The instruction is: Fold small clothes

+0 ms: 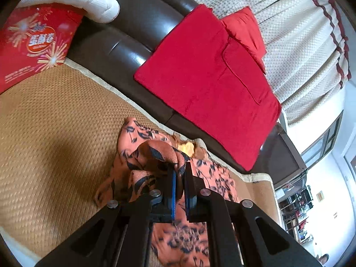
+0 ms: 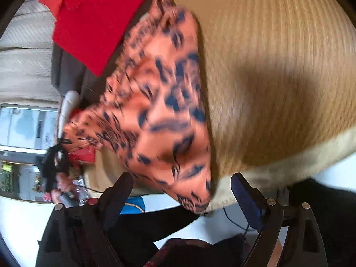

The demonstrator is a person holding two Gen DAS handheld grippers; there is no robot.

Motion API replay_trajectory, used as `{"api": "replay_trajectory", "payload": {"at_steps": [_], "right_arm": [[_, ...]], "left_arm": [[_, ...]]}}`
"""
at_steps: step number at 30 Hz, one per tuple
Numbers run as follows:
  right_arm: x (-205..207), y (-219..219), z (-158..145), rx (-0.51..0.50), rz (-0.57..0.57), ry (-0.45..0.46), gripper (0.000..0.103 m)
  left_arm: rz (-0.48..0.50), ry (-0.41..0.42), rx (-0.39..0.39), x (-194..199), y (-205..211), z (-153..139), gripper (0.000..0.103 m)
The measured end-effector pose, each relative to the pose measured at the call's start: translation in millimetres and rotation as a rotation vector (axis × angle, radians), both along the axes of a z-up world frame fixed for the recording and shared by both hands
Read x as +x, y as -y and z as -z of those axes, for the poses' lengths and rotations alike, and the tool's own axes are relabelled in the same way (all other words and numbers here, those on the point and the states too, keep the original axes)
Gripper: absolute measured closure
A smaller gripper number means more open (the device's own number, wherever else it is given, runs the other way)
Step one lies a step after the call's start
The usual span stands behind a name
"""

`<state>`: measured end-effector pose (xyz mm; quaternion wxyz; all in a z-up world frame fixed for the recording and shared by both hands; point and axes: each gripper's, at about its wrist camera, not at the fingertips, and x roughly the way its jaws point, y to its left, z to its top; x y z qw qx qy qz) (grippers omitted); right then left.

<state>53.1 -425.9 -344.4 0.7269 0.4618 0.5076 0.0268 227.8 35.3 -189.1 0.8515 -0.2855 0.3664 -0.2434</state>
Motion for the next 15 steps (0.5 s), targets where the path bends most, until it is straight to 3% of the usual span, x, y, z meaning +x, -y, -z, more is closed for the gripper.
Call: {"api": "replay_trajectory", "payload": {"at_steps": [4, 5, 7, 8, 12, 13, 15], "right_arm": [[10, -26, 25, -0.095, 0.039, -0.065, 0.013], [11, -32, 33, -0.079, 0.045, -0.074, 0.019], [13, -44, 44, -0.04, 0.037, -0.091, 0.051], [14, -48, 45, -0.046, 0.025, -0.094, 0.085], [7, -62, 5, -0.169, -0.031, 0.011, 0.094], [5, -62, -10, -0.173, -0.044, 0.056, 0.095], [-1, -56, -43, -0.079, -0.046, 0.187, 0.095]], "left_arm": [[0.004, 0.009, 0.003, -30, -10, -11, 0.097], [0.005, 0.014, 0.011, -38, -12, -14, 0.097], [0.007, 0.02, 0.024, -50, -15, -18, 0.097], [0.008, 0.019, 0.028, -55, -17, -19, 0.097], [0.013, 0.015, 0.062, -67, -24, -20, 0.097], [0.015, 0.014, 0.07, -68, -27, -21, 0.097], [0.019, 0.015, 0.077, -68, -30, -23, 0.097]]}}
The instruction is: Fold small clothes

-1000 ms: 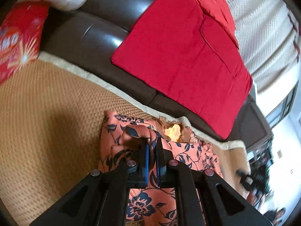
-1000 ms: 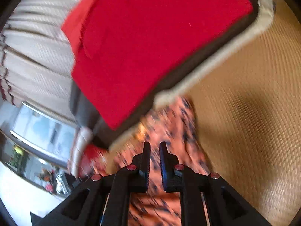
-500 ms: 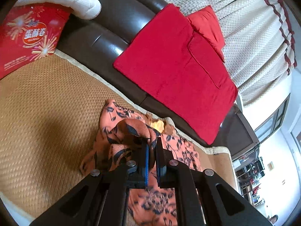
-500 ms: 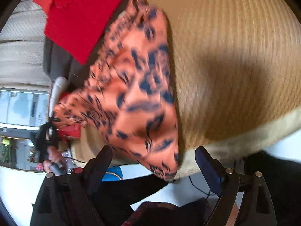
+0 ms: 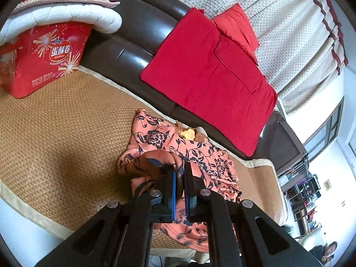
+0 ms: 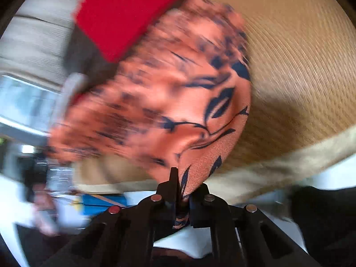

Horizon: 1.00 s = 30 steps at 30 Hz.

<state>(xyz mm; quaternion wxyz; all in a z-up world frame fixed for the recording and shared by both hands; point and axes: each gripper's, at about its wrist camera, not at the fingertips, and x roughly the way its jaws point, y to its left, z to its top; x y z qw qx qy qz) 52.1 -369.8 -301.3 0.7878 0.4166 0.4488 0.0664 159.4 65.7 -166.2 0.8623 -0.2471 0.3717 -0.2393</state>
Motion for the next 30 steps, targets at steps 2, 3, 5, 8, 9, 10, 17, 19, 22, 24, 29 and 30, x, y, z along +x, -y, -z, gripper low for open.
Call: {"api": "replay_trajectory", "payload": {"at_steps": [2, 3, 5, 8, 9, 10, 17, 19, 22, 24, 29, 30], "right_arm": [[0, 10, -30, 0.044, 0.014, 0.101, 0.095], [4, 16, -45, 0.048, 0.025, 0.142, 0.095], [19, 37, -78, 0.056, 0.075, 0.236, 0.095], [45, 74, -114, 0.059, 0.172, 0.34, 0.095], [59, 90, -124, 0.044, 0.209, 0.359, 0.095], [78, 98, -130, 0.027, 0.249, 0.374, 0.095], [236, 178, -97, 0.004, 0.421, 0.307, 0.095], [285, 196, -55, 0.04, 0.439, 0.219, 0.095], [321, 214, 1, 0.112, 0.462, 0.105, 0.091], [331, 225, 34, 0.203, 0.483, 0.063, 0.091], [304, 233, 30, 0.231, 0.466, 0.193, 0.091], [299, 229, 19, 0.204, 0.452, 0.218, 0.09]], "left_arm": [[0.001, -0.002, 0.015, 7, -1, -3, 0.097], [0.006, -0.005, 0.019, 12, -1, -4, 0.097], [0.015, -0.014, 0.032, 26, 1, -8, 0.097], [0.025, -0.03, 0.069, 60, 8, -13, 0.097], [0.029, -0.036, 0.073, 74, 11, -14, 0.097], [0.032, -0.043, 0.077, 90, 14, -15, 0.097], [0.04, -0.224, 0.141, 246, 54, 44, 0.095], [0.047, -0.295, 0.147, 282, 63, 73, 0.094], [-0.02, -0.37, 0.157, 315, 60, 105, 0.092], [-0.046, -0.367, 0.077, 319, 46, 114, 0.078], [-0.196, -0.254, 0.04, 283, 7, 95, 0.056], [-0.197, -0.24, 0.048, 273, 8, 89, 0.056]]}}
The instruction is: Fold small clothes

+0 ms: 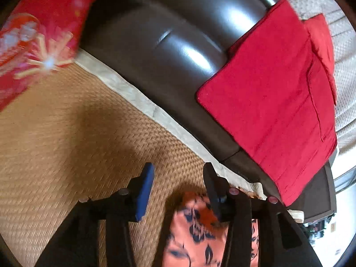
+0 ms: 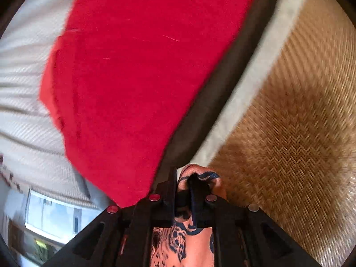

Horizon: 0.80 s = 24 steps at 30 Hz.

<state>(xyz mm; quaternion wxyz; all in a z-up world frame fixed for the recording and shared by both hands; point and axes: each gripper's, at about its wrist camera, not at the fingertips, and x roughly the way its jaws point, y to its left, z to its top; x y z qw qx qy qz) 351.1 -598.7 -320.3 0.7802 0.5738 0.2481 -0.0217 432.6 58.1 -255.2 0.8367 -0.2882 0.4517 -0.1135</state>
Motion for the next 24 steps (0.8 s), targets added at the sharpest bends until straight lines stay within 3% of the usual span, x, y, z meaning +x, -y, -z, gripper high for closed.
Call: {"api": "replay_trajectory", "payload": {"at_steps": [1, 2, 5, 6, 7, 9, 13, 14, 16, 17, 18, 20, 21, 22, 23, 24], "right_arm": [[-5, -5, -10, -0.028, -0.009, 0.014, 0.088], [-10, -15, -23, -0.072, -0.02, 0.031, 0.079], [-38, -45, -58, -0.195, 0.004, 0.099, 0.002], [-55, -52, -69, -0.225, 0.041, 0.146, 0.001], [-72, -61, -78, -0.257, 0.066, 0.176, 0.001], [-82, -71, -81, -0.242, 0.014, 0.161, 0.001], [-108, -103, -51, -0.131, -0.089, 0.111, 0.006], [-109, -114, -43, -0.148, -0.108, 0.088, 0.013], [-106, -120, -39, -0.179, -0.136, 0.06, 0.025], [-101, -126, -39, -0.204, -0.16, 0.052, 0.035], [-95, -129, -38, -0.245, -0.166, 0.034, 0.049], [-84, -133, -31, -0.332, -0.174, -0.04, 0.054], [-82, -121, -21, -0.303, -0.198, -0.089, 0.055], [-73, -118, 0, -0.209, -0.237, -0.158, 0.056], [-73, -114, 11, -0.161, -0.249, -0.184, 0.065], [-74, -114, 12, -0.153, -0.246, -0.191, 0.066]], "left_arm": [[0.009, 0.022, 0.012, -13, 5, -8, 0.056], [0.024, 0.053, 0.035, -30, 15, -18, 0.056], [0.07, 0.105, 0.137, -85, 57, -35, 0.048], [0.075, 0.109, 0.147, -96, 69, -36, 0.047], [0.09, 0.111, 0.143, -111, 83, -35, 0.047], [0.124, 0.103, 0.129, -137, 109, -31, 0.047], [0.138, 0.16, 0.27, -158, 135, -18, 0.047], [0.13, 0.152, 0.295, -157, 135, -15, 0.047], [0.102, 0.123, 0.267, -148, 127, -7, 0.047], [0.072, 0.102, 0.271, -140, 122, -1, 0.047], [0.038, 0.081, 0.307, -136, 118, 4, 0.047], [-0.013, 0.033, 0.389, -123, 112, 20, 0.047], [-0.016, -0.003, 0.403, -118, 111, 29, 0.047], [-0.015, -0.043, 0.398, -115, 108, 37, 0.047], [-0.022, -0.04, 0.38, -116, 104, 38, 0.047], [-0.022, -0.034, 0.382, -118, 104, 35, 0.047]]}}
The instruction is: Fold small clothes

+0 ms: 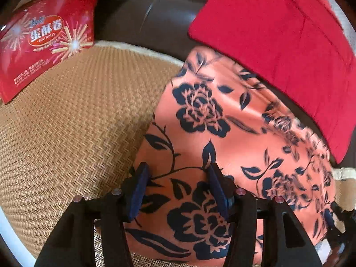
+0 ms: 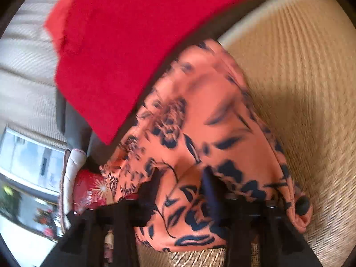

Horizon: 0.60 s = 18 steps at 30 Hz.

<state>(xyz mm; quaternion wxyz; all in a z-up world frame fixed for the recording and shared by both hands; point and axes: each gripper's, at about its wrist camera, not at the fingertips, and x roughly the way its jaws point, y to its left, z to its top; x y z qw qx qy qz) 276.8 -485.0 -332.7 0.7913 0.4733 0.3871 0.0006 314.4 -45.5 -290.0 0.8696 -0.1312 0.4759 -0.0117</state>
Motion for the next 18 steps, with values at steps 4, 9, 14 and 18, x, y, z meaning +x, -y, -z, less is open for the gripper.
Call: {"api": "replay_trajectory", "payload": {"at_steps": [4, 9, 14, 18], "right_arm": [[-17, 6, -28, -0.052, 0.005, 0.076, 0.063], [-57, 50, -41, -0.049, 0.181, 0.124, 0.014], [-54, 68, -29, -0.004, 0.188, 0.078, 0.015], [-43, 62, -22, -0.035, 0.146, 0.037, 0.015]], "left_arm": [[-0.026, 0.055, -0.01, -11, -13, -20, 0.047], [-0.082, 0.036, -0.048, -27, -36, -22, 0.046], [-0.173, 0.041, -0.025, -19, -51, -21, 0.046], [-0.195, 0.03, -0.04, -14, -55, -14, 0.045]]}}
